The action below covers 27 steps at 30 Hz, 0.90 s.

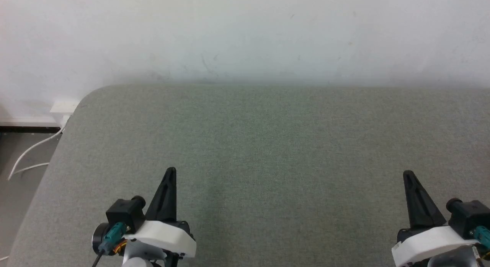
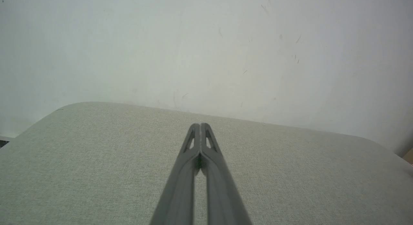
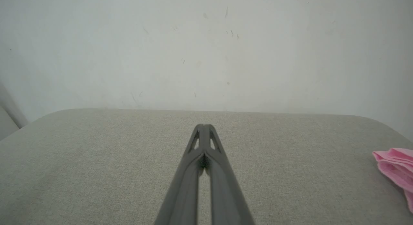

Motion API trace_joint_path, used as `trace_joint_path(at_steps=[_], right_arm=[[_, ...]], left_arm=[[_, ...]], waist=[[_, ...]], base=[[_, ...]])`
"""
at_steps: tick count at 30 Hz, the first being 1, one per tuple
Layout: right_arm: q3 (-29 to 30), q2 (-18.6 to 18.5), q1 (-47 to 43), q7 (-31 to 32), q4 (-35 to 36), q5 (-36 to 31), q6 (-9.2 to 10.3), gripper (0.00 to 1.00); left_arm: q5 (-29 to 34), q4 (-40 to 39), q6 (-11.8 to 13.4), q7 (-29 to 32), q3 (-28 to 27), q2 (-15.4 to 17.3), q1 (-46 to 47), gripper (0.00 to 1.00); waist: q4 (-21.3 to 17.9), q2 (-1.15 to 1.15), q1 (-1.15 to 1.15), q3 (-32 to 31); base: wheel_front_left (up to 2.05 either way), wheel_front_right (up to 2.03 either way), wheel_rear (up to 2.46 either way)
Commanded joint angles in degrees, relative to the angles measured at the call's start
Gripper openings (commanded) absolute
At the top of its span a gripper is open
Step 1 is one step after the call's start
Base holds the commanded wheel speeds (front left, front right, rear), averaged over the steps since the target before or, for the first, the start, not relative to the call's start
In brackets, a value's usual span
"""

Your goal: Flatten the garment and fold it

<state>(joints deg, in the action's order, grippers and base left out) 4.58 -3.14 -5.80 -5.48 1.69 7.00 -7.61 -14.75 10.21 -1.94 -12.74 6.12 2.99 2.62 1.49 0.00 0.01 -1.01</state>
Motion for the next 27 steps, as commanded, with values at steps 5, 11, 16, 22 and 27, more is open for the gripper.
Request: trace_joint_path(at_steps=[5,11,16,22,27], right_arm=[[-0.38,0.05,0.94,0.47,-0.21,-0.7,0.02,0.0],[-0.63,0.06,1.23,0.76,-0.3,-1.07,0.03,0.0],[-0.83,0.07,1.46,1.01,-0.37,-1.37,0.03,0.0],[-1.08,0.08,1.75,1.3,-0.45,-1.74,0.04,0.0],[-1.28,0.09,1.98,1.54,-0.53,-2.05,0.04,0.0]], left_arm=[[1.18,-0.87,0.34,0.71,-0.5,-0.02,-0.47,0.0],[1.98,-1.42,0.43,1.41,-0.82,-0.03,-0.59,0.0],[2.63,-1.87,0.51,1.99,-1.1,-0.03,-0.7,0.0],[3.43,-2.42,0.6,2.7,-1.43,-0.04,-0.82,0.0],[4.09,-2.87,0.68,3.28,-1.7,-0.04,-0.93,0.0]], waist=[[-0.07,0.0,0.0,0.05],[-0.15,0.0,0.0,0.1],[-0.22,0.0,0.0,0.15],[-0.3,0.0,0.0,0.21],[-0.37,0.0,0.0,0.25]], base=[[0.0,0.0,0.0],[0.0,0.0,0.0],[0.0,0.0,0.0],[0.0,0.0,0.0],[0.0,0.0,0.0]])
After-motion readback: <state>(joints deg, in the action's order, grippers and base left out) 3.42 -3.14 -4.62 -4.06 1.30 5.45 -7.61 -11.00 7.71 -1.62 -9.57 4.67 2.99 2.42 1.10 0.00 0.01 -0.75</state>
